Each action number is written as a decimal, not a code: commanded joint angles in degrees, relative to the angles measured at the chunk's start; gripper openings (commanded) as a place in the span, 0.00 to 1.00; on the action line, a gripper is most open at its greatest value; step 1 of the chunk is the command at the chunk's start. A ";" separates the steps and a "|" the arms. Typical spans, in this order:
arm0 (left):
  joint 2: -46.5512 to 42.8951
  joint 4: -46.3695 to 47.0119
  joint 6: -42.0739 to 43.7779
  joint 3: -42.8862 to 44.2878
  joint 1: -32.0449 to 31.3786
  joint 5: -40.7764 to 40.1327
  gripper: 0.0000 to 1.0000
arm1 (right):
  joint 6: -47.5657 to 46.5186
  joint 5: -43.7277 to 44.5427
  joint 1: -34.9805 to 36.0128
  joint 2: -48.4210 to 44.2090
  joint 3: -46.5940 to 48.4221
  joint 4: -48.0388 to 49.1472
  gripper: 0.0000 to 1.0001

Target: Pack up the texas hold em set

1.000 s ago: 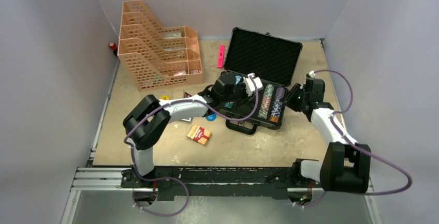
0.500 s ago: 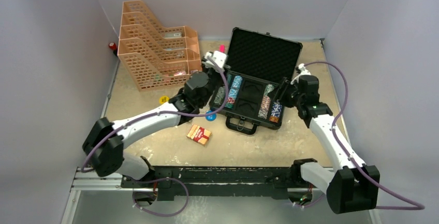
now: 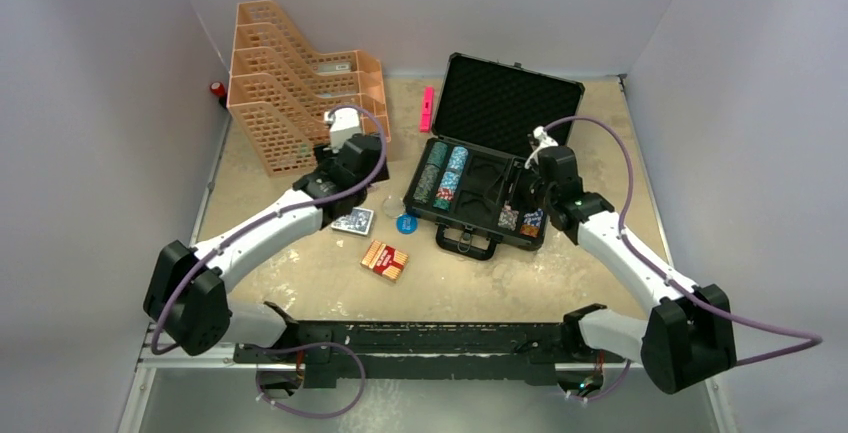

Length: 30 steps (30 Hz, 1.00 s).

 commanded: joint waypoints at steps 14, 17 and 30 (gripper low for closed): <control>12.66 -20.17 -49.55 -2.48 12.28 2.08 0.79 | 0.85 5.45 4.03 3.49 4.48 2.75 0.55; 15.40 -20.32 -55.15 -0.92 12.28 3.21 0.76 | 1.49 5.86 4.11 3.73 4.57 2.47 0.55; 31.41 -43.79 -67.98 12.82 12.28 5.61 0.75 | 1.42 8.49 4.10 3.24 5.30 0.89 0.54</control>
